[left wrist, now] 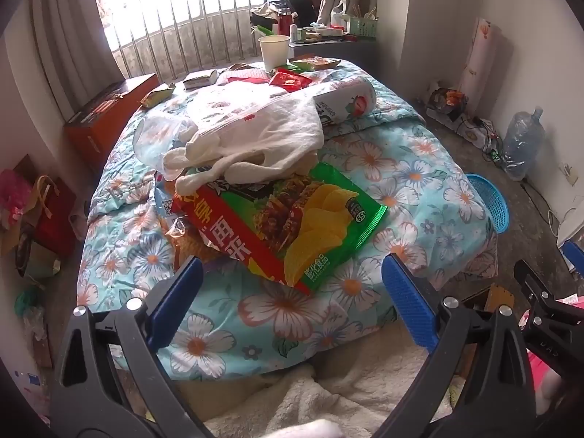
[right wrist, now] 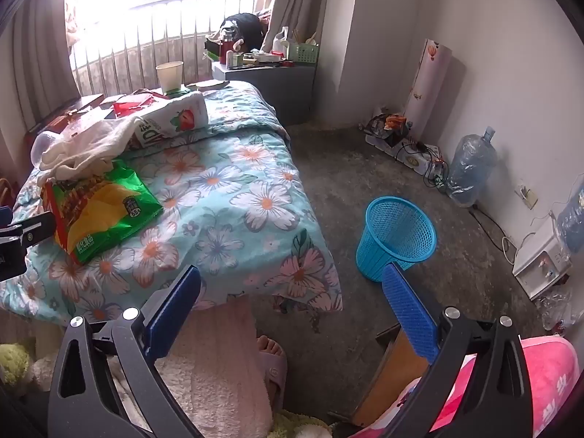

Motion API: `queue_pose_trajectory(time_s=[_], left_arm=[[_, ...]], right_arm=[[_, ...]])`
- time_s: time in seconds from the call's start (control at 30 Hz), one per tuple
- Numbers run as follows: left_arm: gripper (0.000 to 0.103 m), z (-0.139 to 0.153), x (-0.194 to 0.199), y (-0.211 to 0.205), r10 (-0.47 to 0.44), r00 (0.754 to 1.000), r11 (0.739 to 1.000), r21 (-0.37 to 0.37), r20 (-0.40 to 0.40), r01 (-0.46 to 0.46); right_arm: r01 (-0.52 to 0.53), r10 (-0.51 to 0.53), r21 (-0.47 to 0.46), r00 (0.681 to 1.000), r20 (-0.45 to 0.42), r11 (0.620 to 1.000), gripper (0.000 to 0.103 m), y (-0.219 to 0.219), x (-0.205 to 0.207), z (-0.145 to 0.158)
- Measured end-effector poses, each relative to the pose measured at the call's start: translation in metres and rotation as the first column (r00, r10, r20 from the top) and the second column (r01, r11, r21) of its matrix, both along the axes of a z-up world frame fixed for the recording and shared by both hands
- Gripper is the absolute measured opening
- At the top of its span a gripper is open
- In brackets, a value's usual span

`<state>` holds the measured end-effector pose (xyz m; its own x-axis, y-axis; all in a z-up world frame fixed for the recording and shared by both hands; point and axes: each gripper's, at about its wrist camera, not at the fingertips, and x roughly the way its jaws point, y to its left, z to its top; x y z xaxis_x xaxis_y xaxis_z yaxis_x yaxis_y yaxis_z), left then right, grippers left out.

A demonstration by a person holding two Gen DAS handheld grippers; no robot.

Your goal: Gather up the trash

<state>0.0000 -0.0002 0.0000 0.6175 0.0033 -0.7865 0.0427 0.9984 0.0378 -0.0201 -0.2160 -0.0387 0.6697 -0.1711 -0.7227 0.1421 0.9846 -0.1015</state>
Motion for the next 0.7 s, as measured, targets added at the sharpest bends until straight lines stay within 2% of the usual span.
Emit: queue_pose_trajectory(time_s=[0.7], left_arm=[[0.094,-0.0001,0.0001,0.0001,0.0,1.0,1.0,-0.004,-0.006,0.0]], right_arm=[[0.0,0.0,-0.001,1.0,0.002,1.0,0.097,0.0021,0.0012,0.0016]])
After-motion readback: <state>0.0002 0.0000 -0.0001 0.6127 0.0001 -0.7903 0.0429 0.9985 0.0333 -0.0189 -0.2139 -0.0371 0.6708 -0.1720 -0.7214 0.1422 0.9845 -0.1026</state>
